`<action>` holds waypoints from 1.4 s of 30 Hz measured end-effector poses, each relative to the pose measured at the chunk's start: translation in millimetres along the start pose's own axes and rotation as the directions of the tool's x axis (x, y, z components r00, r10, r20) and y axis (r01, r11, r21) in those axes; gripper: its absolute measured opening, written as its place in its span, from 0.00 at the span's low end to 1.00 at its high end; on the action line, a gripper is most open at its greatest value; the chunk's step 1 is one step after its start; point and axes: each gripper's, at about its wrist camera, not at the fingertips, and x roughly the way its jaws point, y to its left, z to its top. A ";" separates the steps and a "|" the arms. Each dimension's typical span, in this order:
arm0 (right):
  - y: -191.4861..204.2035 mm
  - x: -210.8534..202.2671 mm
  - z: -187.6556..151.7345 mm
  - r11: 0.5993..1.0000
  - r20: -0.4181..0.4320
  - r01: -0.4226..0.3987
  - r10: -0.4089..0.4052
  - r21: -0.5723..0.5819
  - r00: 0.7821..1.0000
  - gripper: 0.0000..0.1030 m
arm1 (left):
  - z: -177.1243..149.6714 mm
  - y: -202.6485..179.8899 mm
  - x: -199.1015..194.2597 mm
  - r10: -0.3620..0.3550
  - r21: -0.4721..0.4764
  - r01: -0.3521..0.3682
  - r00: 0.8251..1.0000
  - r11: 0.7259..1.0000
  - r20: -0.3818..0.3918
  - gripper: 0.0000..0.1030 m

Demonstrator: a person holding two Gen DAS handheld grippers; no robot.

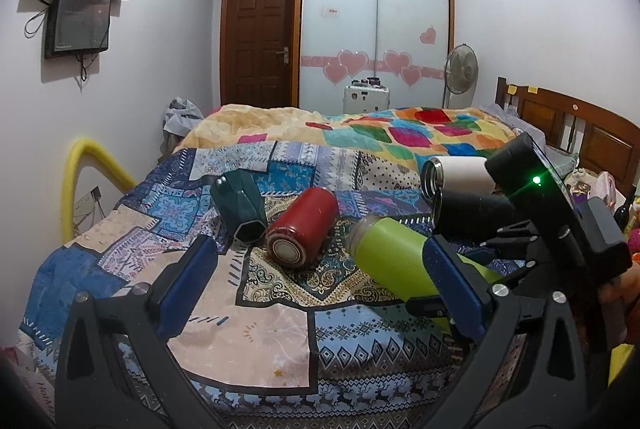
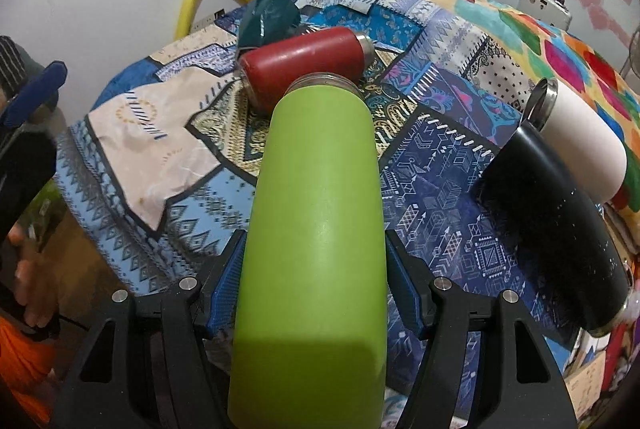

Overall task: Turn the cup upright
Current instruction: 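Lift the lime-green bottle with the right gripper and tilt its base down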

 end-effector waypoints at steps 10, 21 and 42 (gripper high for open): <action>-12.3 7.1 4.3 0.997 -0.030 -0.057 0.058 0.045 0.998 0.61 | -5.6 1.4 19.5 -0.010 -0.002 0.010 0.999 1.000 -0.037 1.00; -20.7 -44.0 0.2 0.998 0.130 -0.022 0.014 0.058 0.991 0.61 | 7.1 -4.6 30.9 -0.032 -0.014 0.031 0.996 0.999 -0.081 1.00; -73.3 -46.5 -63.4 0.982 0.247 0.131 -0.162 0.135 0.956 0.71 | 3.2 -63.0 118.3 -0.179 -0.073 0.164 0.873 0.984 -0.453 1.00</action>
